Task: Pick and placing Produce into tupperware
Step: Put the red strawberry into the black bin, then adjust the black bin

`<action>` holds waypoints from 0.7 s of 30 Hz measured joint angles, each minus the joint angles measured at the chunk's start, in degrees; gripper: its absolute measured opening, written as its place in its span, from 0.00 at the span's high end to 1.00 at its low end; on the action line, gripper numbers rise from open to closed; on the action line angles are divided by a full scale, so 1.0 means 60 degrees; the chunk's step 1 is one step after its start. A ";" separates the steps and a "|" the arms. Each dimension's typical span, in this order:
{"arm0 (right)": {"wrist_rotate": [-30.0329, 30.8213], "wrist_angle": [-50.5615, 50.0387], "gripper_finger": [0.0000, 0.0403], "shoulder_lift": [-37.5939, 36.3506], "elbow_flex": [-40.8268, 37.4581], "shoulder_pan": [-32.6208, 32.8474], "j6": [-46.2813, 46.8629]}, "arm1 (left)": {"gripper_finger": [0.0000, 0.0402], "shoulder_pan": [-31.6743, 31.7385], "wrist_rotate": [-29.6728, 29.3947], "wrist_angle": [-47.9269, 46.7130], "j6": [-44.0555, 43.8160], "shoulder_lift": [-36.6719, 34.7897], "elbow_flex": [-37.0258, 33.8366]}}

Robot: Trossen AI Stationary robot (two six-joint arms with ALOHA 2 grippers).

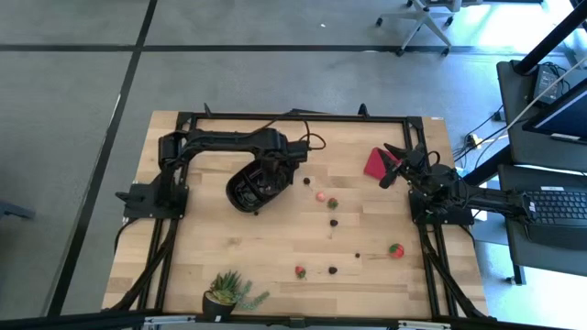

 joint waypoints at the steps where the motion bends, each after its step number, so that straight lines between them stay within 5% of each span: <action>1: 0.0002 0.0000 0.65 0.0000 0.0000 0.0000 0.0000 | 1.00 -0.0001 0.0002 -0.0006 -0.0013 0.0000 0.0000; 14: 0.0000 0.0000 0.65 0.0000 0.0000 0.0000 0.0000 | 0.70 -0.0107 -0.0079 -0.0783 0.0024 0.0000 0.0000; 21: 0.0001 0.0000 0.65 -0.0003 -0.0001 0.0003 -0.0001 | 0.60 -0.1185 -0.0069 -0.1461 0.0813 0.0000 0.0000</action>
